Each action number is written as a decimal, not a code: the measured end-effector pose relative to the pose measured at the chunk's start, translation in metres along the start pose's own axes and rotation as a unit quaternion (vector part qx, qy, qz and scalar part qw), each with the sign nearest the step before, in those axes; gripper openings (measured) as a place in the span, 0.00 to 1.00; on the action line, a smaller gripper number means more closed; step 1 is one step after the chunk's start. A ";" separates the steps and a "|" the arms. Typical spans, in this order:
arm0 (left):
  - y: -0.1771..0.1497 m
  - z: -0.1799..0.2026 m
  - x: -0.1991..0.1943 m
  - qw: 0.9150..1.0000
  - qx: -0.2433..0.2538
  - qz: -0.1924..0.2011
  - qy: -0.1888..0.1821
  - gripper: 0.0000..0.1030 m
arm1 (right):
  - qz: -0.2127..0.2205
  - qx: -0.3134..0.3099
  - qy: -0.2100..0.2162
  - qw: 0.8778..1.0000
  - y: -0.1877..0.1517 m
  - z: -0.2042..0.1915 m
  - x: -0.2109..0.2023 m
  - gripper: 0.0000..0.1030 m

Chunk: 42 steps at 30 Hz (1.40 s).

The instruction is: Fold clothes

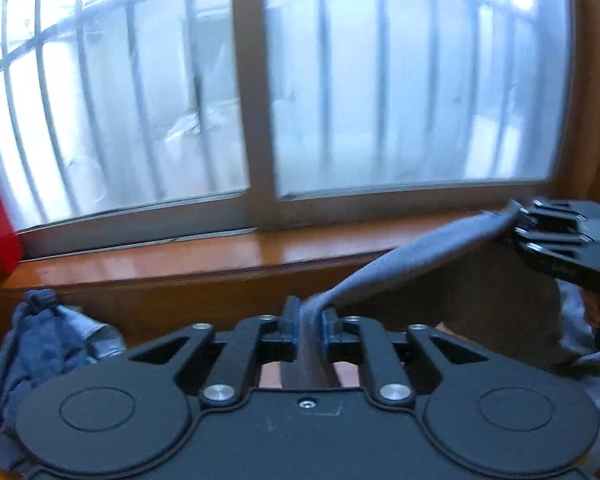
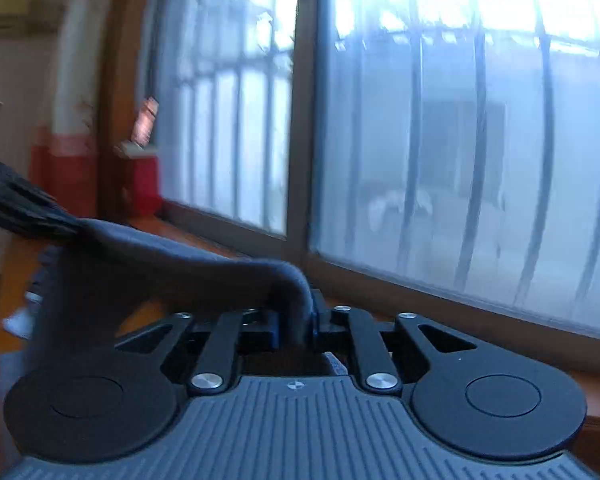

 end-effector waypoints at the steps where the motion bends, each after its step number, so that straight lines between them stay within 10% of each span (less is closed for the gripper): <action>1: -0.007 -0.006 0.018 1.000 0.008 -0.018 0.016 0.21 | -0.024 -0.003 -0.018 1.000 -0.013 0.009 0.021 0.46; 2: -0.016 -0.010 0.037 0.999 0.011 -0.038 0.029 0.21 | -0.057 -0.016 -0.043 0.997 -0.034 0.017 0.051 0.72; 3: -0.025 -0.014 0.055 0.997 0.011 -0.060 0.040 0.21 | -0.090 -0.030 -0.066 0.993 -0.054 0.025 0.080 0.76; 8: -0.069 -0.028 0.094 0.989 -0.026 -0.134 0.050 0.23 | -0.137 -0.205 -0.144 0.958 -0.091 0.005 0.110 0.72; 13: -0.089 -0.037 0.098 0.985 -0.057 -0.153 0.045 0.25 | -0.122 -0.251 -0.104 0.955 -0.090 -0.030 0.078 0.77; 18: -0.092 -0.027 0.092 0.989 -0.033 -0.141 0.026 0.44 | -0.166 -0.168 -0.108 0.966 -0.099 -0.021 0.060 0.77; 26: -0.110 -0.012 0.074 0.991 -0.002 -0.133 -0.003 0.46 | -0.185 -0.037 -0.135 0.973 -0.114 -0.024 0.004 0.77; 42: -0.147 -0.025 0.019 0.988 0.036 -0.145 0.034 0.55 | -0.188 0.097 -0.061 0.975 -0.121 -0.102 -0.025 0.77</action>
Point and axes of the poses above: each gripper's, at about its wrist camera, not at the fingertips, and x roughly the way its jaws point, z to its right, y to its top, the point moved 8 cm from there along x, roughly the way its jaws point, and after that the axes turned 8 degrees about z, right-handed, at the moved point
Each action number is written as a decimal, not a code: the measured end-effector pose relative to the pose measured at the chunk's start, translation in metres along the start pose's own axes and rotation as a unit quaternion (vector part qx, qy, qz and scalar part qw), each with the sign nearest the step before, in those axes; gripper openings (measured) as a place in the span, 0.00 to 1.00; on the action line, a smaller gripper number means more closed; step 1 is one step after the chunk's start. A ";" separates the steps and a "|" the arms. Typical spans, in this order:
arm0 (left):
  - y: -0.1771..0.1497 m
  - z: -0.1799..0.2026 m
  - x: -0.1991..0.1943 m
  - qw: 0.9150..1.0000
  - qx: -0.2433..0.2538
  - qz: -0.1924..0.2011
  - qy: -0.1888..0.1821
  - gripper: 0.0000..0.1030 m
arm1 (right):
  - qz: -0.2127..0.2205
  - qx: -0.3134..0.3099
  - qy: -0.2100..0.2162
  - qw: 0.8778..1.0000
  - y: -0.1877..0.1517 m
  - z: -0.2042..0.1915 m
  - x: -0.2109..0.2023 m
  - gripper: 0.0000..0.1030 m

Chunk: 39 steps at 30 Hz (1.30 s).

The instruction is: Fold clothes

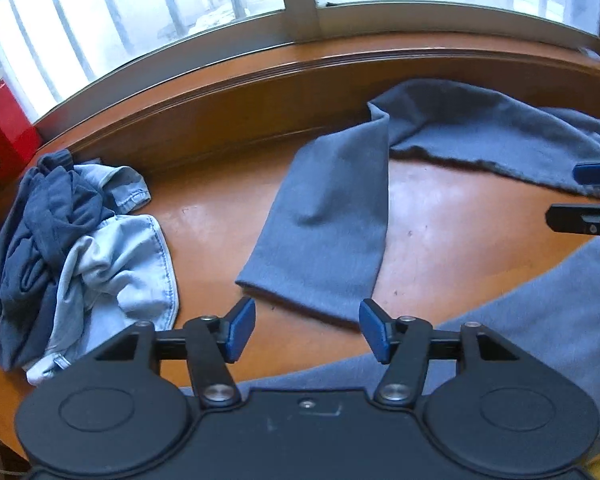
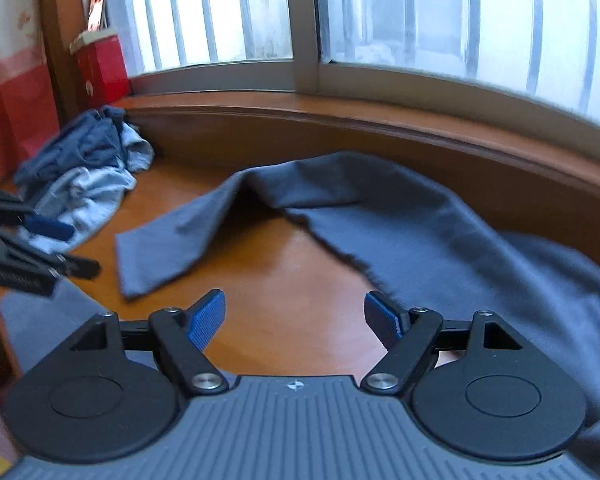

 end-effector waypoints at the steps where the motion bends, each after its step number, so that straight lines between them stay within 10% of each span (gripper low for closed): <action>1: -0.001 -0.003 0.002 1.000 0.008 0.002 -0.004 0.56 | -0.001 0.008 0.000 1.000 0.000 -0.005 0.001 0.77; 11: -0.009 -0.049 0.038 0.986 0.134 0.025 -0.100 0.57 | -0.024 0.106 -0.071 0.992 -0.004 -0.068 0.069 0.77; 22: -0.020 -0.044 0.053 0.928 0.325 0.094 -0.154 0.60 | -0.030 0.117 -0.139 0.983 0.001 -0.098 0.140 0.77; 24: -0.022 -0.035 0.055 0.921 0.336 0.107 -0.166 0.60 | -0.028 0.099 -0.147 0.984 0.002 -0.096 0.148 0.57; 27: -0.020 -0.025 0.058 0.913 0.348 0.129 -0.170 0.60 | -0.031 0.092 -0.142 0.985 0.009 -0.095 0.153 0.01; 39: 0.004 -0.028 0.012 0.887 0.360 0.246 -0.154 0.63 | 0.151 0.127 -0.012 0.980 0.109 -0.116 0.025 0.01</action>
Point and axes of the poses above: each gripper's, at about its wrist camera, not at the fingertips, and x roughly the way its jaws point, z to its right, y to its top, the point moved 8 cm from there along x, roughly the way its jaws point, and after that the axes turned 8 degrees about z, right-handed, at the moved point
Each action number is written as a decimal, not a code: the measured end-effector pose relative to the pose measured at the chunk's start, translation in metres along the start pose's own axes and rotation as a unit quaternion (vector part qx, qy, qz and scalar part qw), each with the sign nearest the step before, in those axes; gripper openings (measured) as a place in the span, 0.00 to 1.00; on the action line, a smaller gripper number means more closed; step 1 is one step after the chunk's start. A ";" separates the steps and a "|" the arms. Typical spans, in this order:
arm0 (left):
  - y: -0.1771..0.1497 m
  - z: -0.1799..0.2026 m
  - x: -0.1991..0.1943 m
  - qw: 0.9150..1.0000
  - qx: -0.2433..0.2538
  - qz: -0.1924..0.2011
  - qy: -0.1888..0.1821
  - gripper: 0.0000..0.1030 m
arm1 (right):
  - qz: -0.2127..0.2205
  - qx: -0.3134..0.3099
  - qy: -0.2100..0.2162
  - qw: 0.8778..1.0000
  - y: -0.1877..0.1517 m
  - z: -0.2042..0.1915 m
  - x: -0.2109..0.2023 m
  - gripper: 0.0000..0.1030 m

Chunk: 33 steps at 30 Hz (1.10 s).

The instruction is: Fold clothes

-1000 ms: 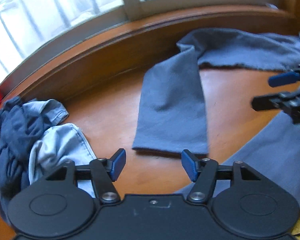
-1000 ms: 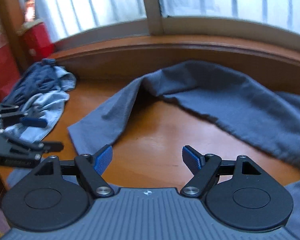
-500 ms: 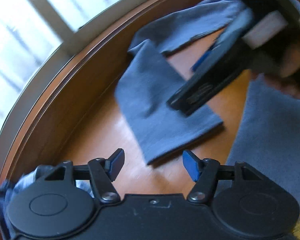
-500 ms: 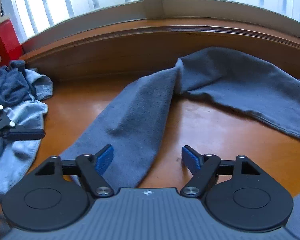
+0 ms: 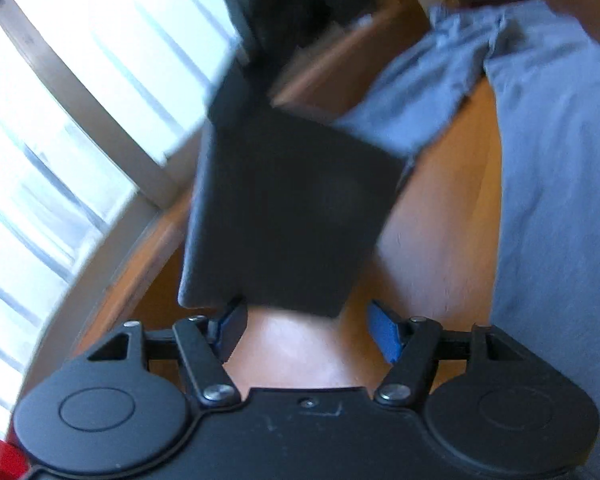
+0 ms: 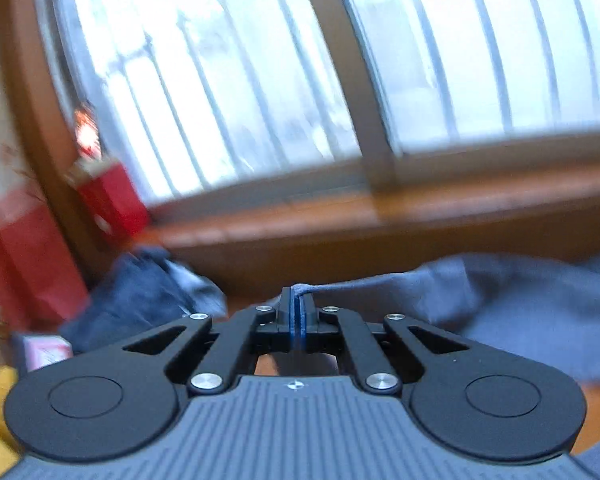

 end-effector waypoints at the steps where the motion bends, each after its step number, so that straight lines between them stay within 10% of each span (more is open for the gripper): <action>1: 0.005 -0.004 -0.009 1.000 -0.003 0.012 0.003 0.66 | 0.012 -0.001 0.014 1.000 0.013 -0.004 -0.010 0.01; 8: -0.003 -0.029 -0.055 0.997 -0.074 0.027 -0.003 0.73 | 0.040 -0.015 0.116 0.992 0.095 -0.029 -0.060 0.01; 11: -0.026 -0.034 -0.064 0.993 -0.114 -0.005 0.008 0.73 | -0.034 0.013 0.178 0.983 0.094 -0.042 -0.015 0.04; 14: -0.049 -0.037 -0.069 0.987 -0.153 -0.046 0.017 0.73 | -0.150 0.040 0.237 0.959 0.052 -0.068 0.068 0.27; 20: -0.071 -0.043 -0.067 0.979 -0.174 -0.094 0.041 0.73 | -0.165 -0.025 0.041 0.985 -0.013 -0.063 0.190 0.40; 25: -0.065 -0.050 -0.048 0.978 -0.187 -0.089 0.030 0.73 | -0.124 -0.059 0.031 0.990 -0.014 -0.044 0.138 0.67; 33: -0.050 -0.049 0.007 0.983 -0.164 -0.077 -0.012 0.73 | -0.172 -0.063 -0.129 0.975 -0.076 0.040 0.082 0.68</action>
Point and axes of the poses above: each gripper's, at about its wrist camera, not at the fingertips, and x roughly the way its jaws point, z to its right, y to its top, the point moved 8 cm from there along x, roughly the way its jaws point, and after that the axes turned 8 degrees about z, right-handed, at the moved point
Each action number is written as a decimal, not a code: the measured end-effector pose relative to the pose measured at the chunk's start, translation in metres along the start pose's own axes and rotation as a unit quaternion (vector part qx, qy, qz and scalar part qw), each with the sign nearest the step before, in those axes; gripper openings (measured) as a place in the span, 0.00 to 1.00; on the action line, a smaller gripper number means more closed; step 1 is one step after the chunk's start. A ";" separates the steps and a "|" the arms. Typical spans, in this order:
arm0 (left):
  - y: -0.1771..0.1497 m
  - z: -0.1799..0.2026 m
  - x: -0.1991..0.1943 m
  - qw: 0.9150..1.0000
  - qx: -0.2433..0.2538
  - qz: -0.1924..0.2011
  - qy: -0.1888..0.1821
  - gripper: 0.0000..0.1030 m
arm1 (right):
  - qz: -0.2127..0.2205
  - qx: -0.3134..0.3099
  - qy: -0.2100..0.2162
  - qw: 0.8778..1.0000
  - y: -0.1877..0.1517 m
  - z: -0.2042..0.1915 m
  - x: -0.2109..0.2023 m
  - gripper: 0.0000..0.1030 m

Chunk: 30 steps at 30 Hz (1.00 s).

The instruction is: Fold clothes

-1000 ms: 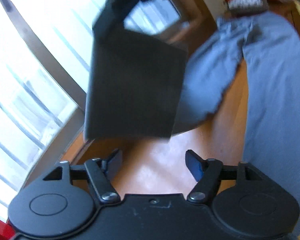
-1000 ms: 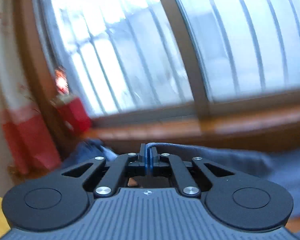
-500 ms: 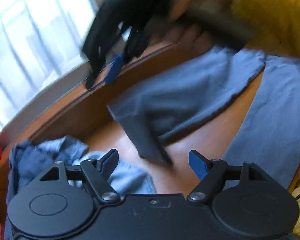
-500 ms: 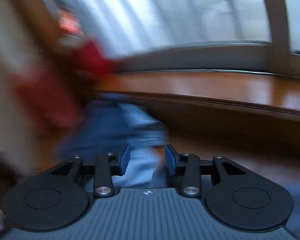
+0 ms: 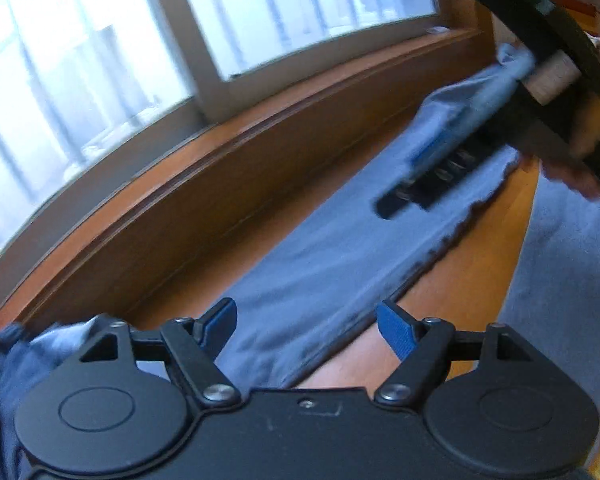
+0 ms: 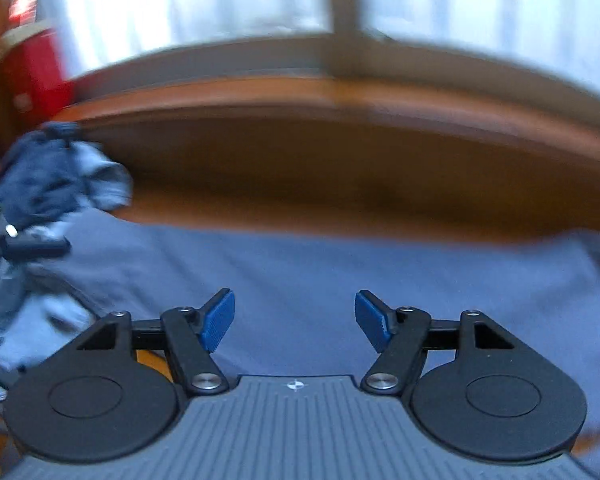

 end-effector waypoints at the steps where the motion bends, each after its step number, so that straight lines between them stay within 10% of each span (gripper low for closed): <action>1: 0.001 0.000 0.008 1.000 0.000 -0.008 -0.001 0.73 | -0.006 0.024 -0.018 1.000 -0.008 0.011 0.001 0.68; 15: 0.022 0.025 0.015 0.997 -0.070 -0.038 0.017 0.73 | 0.055 0.047 -0.064 0.995 -0.030 0.035 -0.076 0.68; 30: 0.099 0.201 0.018 0.988 -0.129 -0.055 0.068 0.78 | 0.064 0.059 -0.108 0.990 -0.128 0.196 -0.223 0.68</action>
Point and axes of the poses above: each gripper's, at about its wrist camera, not at the fingertips, and x roughly the way its jaws point, z to its right, y to its top, the point moved 8 cm from there along x, roughly the way its jaws point, and after that the axes turned 8 degrees about z, right-handed, at the moved point
